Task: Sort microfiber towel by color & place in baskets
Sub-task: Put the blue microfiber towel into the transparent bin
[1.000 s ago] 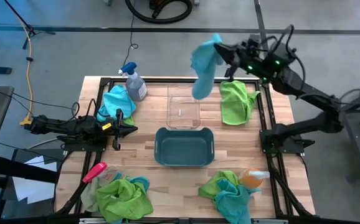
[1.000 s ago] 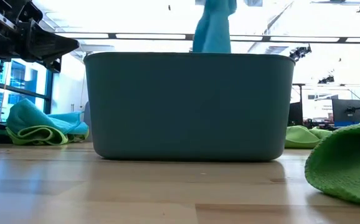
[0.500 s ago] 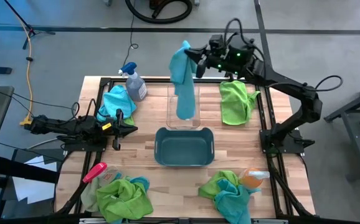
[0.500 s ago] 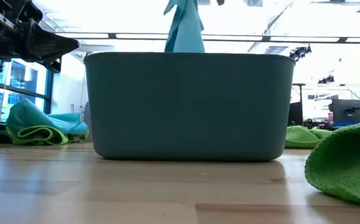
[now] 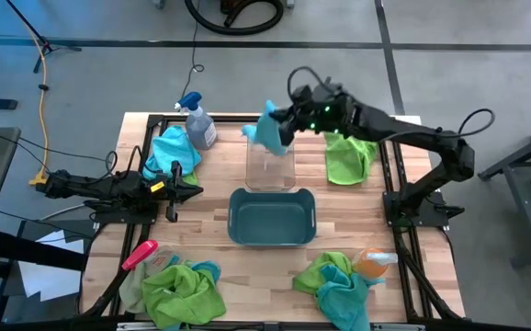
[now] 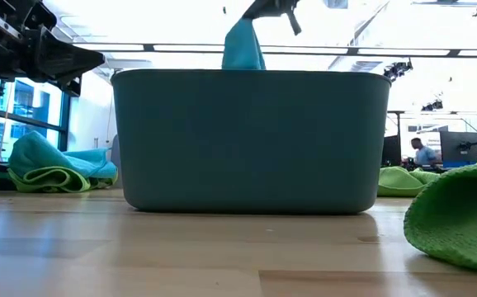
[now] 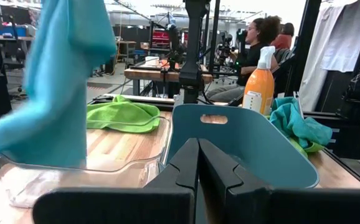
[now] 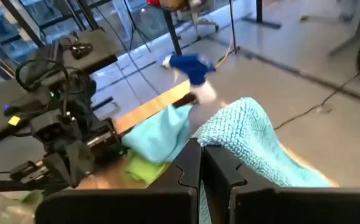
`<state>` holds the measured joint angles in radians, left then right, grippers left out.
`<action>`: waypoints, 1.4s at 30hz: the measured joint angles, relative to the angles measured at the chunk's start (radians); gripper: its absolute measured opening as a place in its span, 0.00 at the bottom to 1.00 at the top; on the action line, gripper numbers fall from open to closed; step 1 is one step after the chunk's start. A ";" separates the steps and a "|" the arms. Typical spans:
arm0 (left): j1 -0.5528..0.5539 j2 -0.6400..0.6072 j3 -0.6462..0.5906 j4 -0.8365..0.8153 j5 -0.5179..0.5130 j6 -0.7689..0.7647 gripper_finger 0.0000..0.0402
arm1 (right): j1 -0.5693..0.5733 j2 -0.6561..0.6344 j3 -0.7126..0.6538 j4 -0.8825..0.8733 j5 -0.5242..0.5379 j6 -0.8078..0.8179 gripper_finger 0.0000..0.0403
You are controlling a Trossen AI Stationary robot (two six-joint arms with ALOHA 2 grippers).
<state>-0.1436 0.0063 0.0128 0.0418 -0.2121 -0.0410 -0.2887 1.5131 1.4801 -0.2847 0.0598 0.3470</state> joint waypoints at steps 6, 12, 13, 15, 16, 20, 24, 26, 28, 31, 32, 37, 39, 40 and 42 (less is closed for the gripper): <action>0.000 0.000 0.000 0.000 0.000 0.000 0.00 | 0.023 -0.003 -0.129 0.015 -0.020 0.081 0.00; 0.000 0.000 0.000 0.000 0.000 0.000 0.00 | 0.039 -0.067 -0.104 -0.267 -0.004 0.020 0.00; 0.000 0.000 0.000 0.000 0.000 0.000 0.00 | 0.042 -0.080 -0.101 -0.303 -0.004 0.012 0.00; 0.000 0.000 0.000 0.000 0.000 0.000 0.00 | 0.044 -0.107 -0.100 -0.358 -0.004 0.010 0.00; 0.000 0.000 0.000 0.000 0.000 0.000 0.00 | 0.044 -0.115 -0.100 -0.371 -0.005 0.007 0.00; 0.000 0.000 0.000 0.000 0.000 0.000 0.00 | 0.043 -0.118 -0.100 -0.386 -0.006 -0.015 0.00; 0.000 0.000 0.000 0.000 0.000 0.000 0.00 | 0.038 -0.078 -0.100 -0.340 -0.008 -0.072 0.00; 0.000 0.000 0.000 0.000 0.000 0.000 0.00 | 0.028 -0.047 -0.100 -0.250 -0.034 -0.109 0.00; 0.000 0.000 0.000 0.000 0.000 0.000 0.00 | 0.012 -0.012 -0.100 -0.154 -0.082 -0.145 0.00; 0.000 0.000 0.000 0.000 0.000 0.000 0.00 | -0.012 0.049 -0.100 -0.056 -0.132 -0.172 0.00; 0.000 0.000 0.000 0.000 0.000 0.000 0.00 | -0.021 0.070 -0.100 -0.040 -0.146 -0.172 0.00; 0.000 0.000 0.000 0.000 0.000 0.000 0.00 | -0.046 0.164 -0.100 -0.019 -0.184 -0.225 0.00; 0.000 0.000 0.000 0.000 0.000 0.000 0.00 | -0.048 0.202 -0.100 -0.012 -0.184 -0.270 0.00; 0.000 0.000 0.000 0.000 0.000 0.000 0.00 | -0.047 0.221 -0.100 -0.010 -0.185 -0.295 0.00; 0.000 0.000 0.000 0.000 0.000 0.000 0.00 | -0.047 0.262 -0.100 -0.009 -0.186 -0.339 0.00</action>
<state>-0.1436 0.0063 0.0128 0.0418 -0.2123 -0.0414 -0.3355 1.7750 1.3800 -0.2936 -0.1261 0.0079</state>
